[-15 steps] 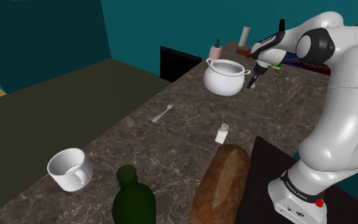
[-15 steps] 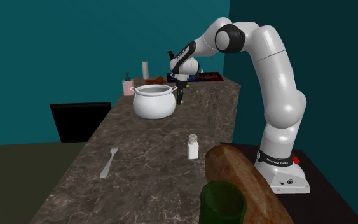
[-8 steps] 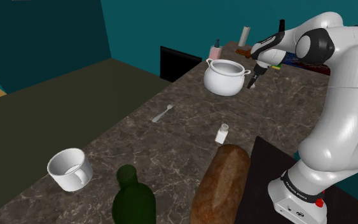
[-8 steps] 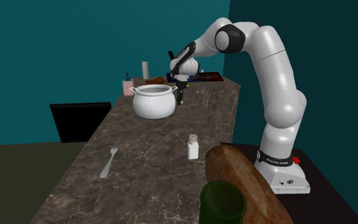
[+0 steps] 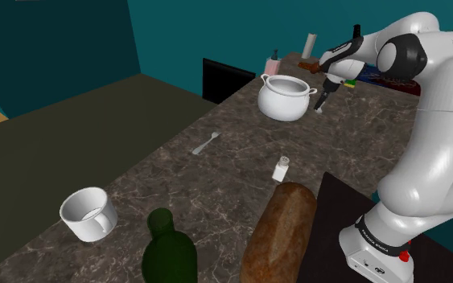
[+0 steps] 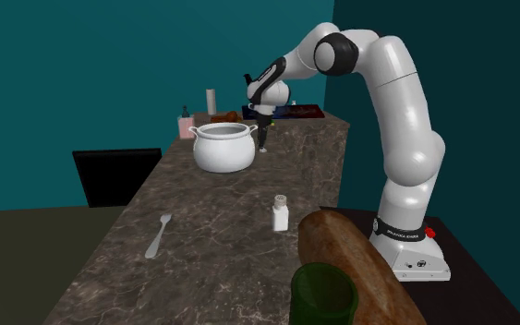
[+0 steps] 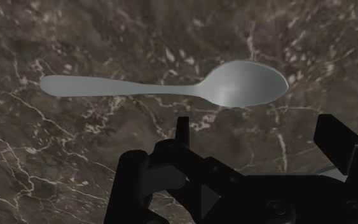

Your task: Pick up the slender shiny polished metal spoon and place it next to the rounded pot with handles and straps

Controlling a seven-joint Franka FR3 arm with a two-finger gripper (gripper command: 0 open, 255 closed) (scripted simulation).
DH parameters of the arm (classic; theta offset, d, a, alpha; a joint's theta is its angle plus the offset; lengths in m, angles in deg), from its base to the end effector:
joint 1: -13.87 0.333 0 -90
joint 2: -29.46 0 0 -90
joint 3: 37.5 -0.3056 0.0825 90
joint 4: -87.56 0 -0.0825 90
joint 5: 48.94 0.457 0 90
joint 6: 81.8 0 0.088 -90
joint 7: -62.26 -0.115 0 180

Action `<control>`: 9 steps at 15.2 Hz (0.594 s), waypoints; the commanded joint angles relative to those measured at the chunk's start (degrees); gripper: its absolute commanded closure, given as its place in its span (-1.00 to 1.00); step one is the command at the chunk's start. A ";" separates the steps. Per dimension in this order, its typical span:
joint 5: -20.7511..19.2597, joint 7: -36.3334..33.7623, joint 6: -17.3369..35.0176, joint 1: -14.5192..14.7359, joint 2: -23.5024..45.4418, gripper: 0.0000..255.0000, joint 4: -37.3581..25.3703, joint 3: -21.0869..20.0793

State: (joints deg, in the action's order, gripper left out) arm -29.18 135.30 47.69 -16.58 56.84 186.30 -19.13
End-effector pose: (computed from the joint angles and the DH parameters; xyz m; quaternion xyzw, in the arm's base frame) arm 0.4996 -0.5306 0.2700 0.9888 0.1264 0.0795 0.0080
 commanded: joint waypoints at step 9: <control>-1.47 -0.95 -3.50 0.32 -2.99 -1.00 -0.67 0.84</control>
State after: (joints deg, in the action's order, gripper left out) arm -30.65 134.36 44.21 -16.26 53.85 185.64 -18.29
